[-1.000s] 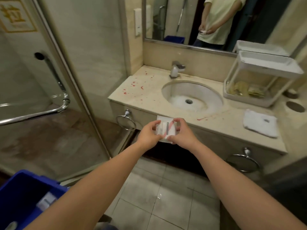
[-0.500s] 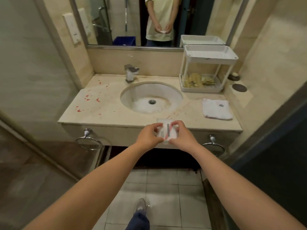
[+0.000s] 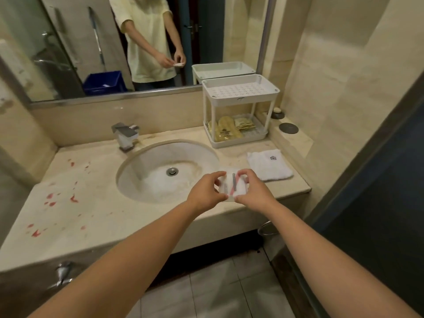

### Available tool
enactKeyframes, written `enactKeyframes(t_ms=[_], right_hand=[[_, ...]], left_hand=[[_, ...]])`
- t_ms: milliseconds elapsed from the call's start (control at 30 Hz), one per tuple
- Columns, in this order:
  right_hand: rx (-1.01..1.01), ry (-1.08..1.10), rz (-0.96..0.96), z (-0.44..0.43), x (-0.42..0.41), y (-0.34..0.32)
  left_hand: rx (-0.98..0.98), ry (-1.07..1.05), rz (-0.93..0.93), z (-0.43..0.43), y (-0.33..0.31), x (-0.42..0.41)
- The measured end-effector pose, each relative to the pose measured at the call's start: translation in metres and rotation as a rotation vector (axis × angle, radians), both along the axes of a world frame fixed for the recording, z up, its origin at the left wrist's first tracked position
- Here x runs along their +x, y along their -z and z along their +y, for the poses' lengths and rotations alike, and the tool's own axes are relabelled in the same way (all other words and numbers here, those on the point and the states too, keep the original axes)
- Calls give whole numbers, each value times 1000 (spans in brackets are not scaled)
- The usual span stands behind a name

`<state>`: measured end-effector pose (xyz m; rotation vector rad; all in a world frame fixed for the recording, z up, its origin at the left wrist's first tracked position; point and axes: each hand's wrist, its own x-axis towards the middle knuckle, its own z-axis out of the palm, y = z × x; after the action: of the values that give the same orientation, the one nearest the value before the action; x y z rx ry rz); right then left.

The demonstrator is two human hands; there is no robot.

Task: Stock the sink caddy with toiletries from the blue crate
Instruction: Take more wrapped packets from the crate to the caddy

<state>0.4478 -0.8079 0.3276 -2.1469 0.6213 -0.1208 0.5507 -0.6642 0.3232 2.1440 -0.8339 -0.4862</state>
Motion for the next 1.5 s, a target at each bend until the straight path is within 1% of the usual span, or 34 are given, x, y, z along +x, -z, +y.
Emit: enactKeyframes(t_ms=[133, 400, 733, 1100, 1233, 1300, 1367, 1433, 1500], right_hand=[[-7, 67, -26, -15, 19, -3], [27, 136, -87, -61, 56, -6], [15, 107, -64, -169, 129, 3], [27, 37, 89, -290, 218, 30], [0, 11, 148, -314, 249, 42], [19, 6, 188, -321, 262, 48], [17, -19, 232, -326, 276, 55], [-20, -25, 273, -329, 287, 60], [-94, -34, 319, -332, 296, 65]], left_hand=[[-25, 52, -14, -20, -2, 27], [-65, 67, -53, -71, -3, 69], [-53, 17, -24, -176, 10, 134], [26, -101, 78, -292, 48, 205], [74, -142, 153, -319, 60, 228], [119, -145, 187, -330, 65, 239], [164, -142, 189, -339, 69, 248], [206, -163, 174, -346, 72, 256], [226, -216, 199, -352, 77, 260]])
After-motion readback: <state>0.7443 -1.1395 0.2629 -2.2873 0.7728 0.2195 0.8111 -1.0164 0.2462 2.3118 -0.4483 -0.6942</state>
